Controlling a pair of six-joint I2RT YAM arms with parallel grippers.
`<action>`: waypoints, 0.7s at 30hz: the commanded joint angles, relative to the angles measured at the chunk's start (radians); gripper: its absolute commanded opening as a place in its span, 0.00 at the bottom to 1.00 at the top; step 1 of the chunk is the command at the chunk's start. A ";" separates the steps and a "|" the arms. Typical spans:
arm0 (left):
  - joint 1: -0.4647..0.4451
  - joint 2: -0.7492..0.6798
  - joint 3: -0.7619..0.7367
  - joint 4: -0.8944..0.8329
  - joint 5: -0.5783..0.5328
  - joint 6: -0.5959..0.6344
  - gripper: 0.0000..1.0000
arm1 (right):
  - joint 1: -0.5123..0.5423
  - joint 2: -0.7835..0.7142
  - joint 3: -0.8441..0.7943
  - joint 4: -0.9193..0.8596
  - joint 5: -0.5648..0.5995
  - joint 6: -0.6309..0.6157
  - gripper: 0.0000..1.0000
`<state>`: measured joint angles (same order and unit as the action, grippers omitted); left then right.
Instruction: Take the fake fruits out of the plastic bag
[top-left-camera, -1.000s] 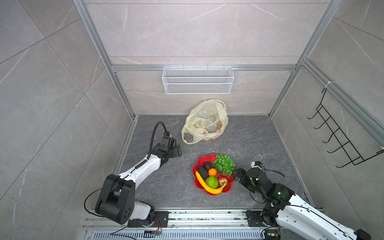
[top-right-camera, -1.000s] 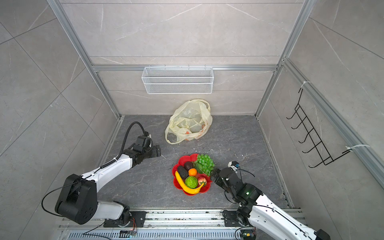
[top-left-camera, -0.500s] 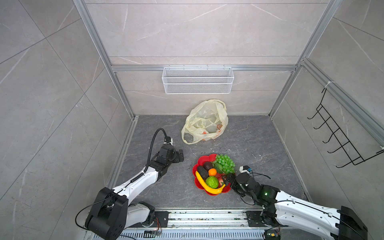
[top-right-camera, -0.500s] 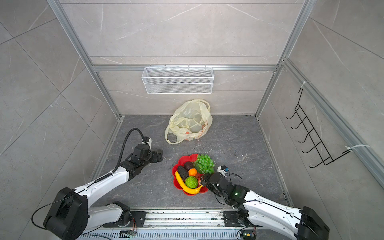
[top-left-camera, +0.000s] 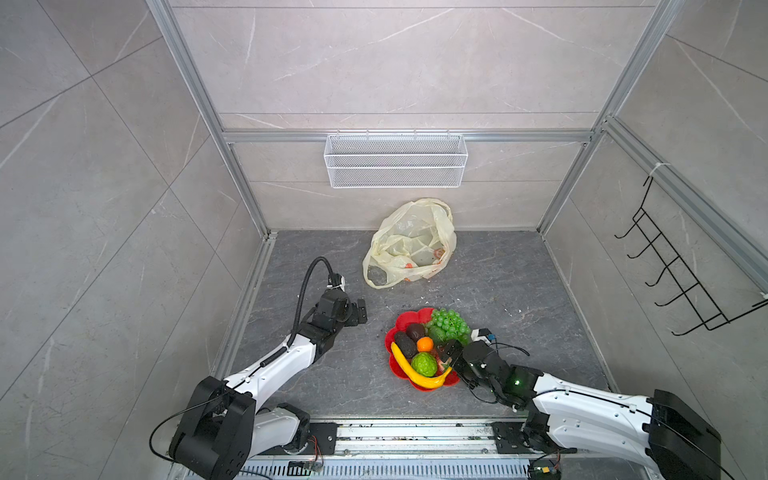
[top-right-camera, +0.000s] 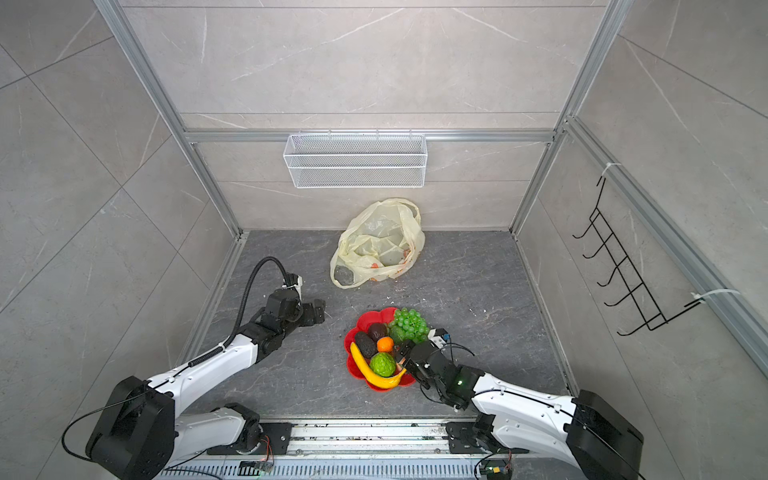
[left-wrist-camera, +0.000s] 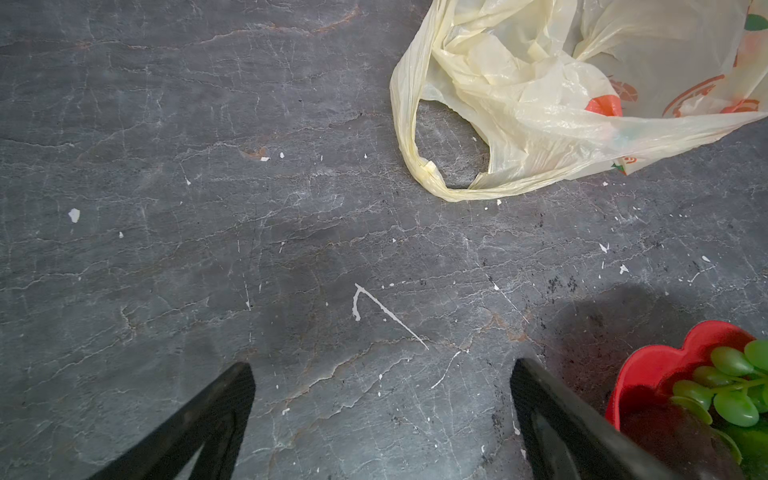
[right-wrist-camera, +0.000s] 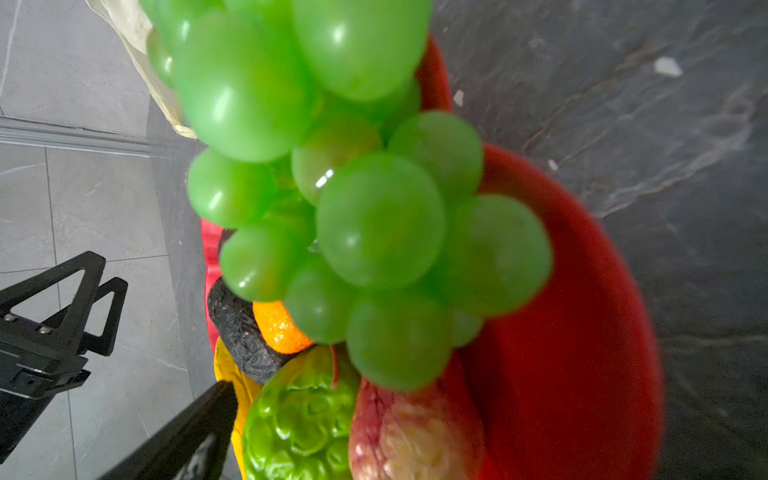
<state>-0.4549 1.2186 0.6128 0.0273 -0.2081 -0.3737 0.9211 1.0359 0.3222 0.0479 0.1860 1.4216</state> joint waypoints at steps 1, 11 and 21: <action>0.002 -0.012 0.015 0.014 -0.010 0.012 1.00 | -0.015 0.052 0.065 0.057 0.004 -0.004 1.00; 0.002 -0.007 0.017 0.009 -0.022 0.012 1.00 | -0.073 0.267 0.076 0.278 -0.085 0.056 0.99; 0.002 0.007 0.020 0.002 -0.048 0.006 1.00 | -0.115 0.394 0.148 0.372 -0.108 0.044 1.00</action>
<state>-0.4549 1.2232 0.6128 0.0261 -0.2295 -0.3737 0.8215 1.3949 0.4313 0.3611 0.0887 1.4670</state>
